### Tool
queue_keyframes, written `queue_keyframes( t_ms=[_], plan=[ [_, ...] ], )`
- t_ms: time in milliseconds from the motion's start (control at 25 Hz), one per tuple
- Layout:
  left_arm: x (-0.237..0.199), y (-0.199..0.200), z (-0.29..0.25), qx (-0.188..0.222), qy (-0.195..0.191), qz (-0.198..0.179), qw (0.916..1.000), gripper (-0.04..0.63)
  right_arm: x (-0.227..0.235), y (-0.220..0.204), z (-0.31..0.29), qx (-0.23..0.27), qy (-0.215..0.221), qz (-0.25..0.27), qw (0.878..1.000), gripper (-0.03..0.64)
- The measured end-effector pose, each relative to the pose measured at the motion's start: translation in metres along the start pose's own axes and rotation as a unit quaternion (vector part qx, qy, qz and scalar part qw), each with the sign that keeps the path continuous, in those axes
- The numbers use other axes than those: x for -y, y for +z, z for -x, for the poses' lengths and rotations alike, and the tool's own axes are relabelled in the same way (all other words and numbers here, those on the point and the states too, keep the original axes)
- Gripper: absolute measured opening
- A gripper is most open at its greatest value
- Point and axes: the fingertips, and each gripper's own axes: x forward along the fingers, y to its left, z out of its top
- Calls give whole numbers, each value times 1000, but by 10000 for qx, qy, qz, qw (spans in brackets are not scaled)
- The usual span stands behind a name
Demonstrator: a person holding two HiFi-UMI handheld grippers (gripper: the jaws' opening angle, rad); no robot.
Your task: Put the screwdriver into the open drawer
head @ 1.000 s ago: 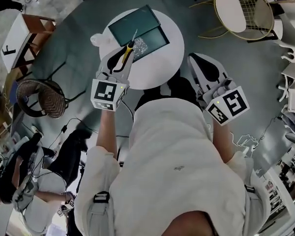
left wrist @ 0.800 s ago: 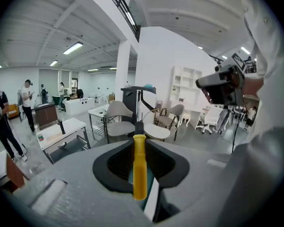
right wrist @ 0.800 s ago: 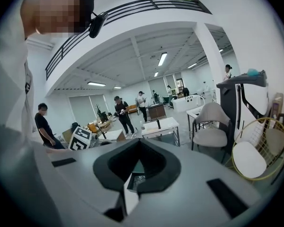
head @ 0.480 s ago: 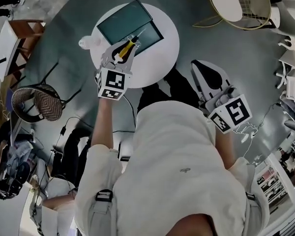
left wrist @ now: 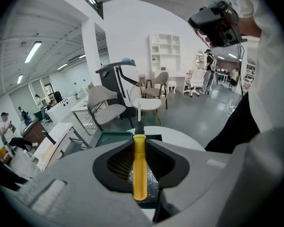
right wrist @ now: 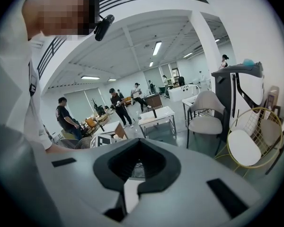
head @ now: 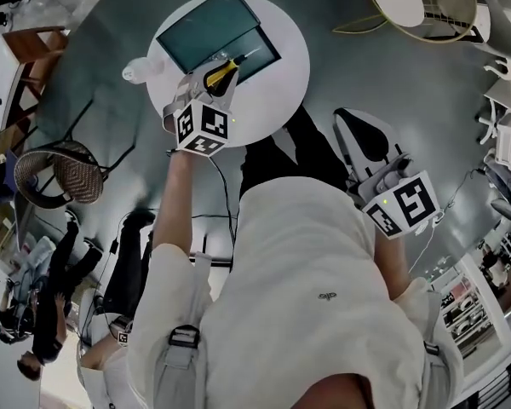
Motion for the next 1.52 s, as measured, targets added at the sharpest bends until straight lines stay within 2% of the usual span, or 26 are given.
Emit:
queue_keyframes(
  t_ms=[440, 960, 1360, 1520],
  plan=[
    [13, -34, -51, -591, -276, -346, 9973, 80, 9, -16, 7, -136, -50, -232, 9996, 6],
    [24, -82, -101, -1253, -457, -136, 9910, 80, 24, -31, 9, -295, -86, -464, 9985, 6],
    [27, -109, -121, -1657, -574, -55, 9845, 80, 29, -35, 6, -423, -128, -544, 9975, 6],
    [24, -113, -125, -1711, -503, -47, 9840, 80, 30, -35, 5, -448, -135, -551, 9974, 6]
  ],
)
